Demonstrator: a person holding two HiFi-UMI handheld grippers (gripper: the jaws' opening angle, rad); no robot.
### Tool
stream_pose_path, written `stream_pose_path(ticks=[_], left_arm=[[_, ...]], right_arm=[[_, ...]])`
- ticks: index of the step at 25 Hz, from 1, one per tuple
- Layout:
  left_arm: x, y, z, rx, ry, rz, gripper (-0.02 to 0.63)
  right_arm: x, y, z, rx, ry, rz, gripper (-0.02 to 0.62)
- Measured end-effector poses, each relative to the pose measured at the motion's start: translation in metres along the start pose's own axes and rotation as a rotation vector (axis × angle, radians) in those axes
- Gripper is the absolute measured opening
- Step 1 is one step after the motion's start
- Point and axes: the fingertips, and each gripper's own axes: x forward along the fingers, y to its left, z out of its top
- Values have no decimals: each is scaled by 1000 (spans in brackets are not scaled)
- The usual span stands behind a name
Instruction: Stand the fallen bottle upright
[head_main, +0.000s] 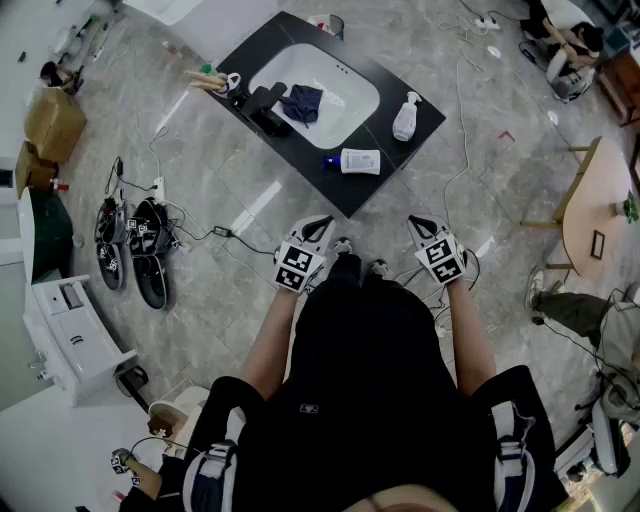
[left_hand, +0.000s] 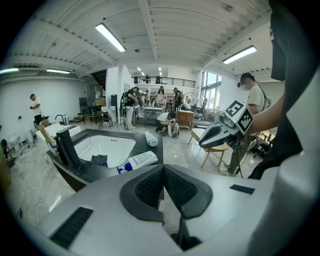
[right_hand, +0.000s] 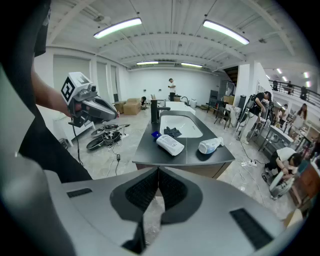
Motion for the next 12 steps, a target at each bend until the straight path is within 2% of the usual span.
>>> stream_pose_path(ticks=[12], left_arm=[[-11, -40, -19, -48, -7, 71, 14]], right_arm=[[-22, 6, -29, -39, 4, 28, 60]])
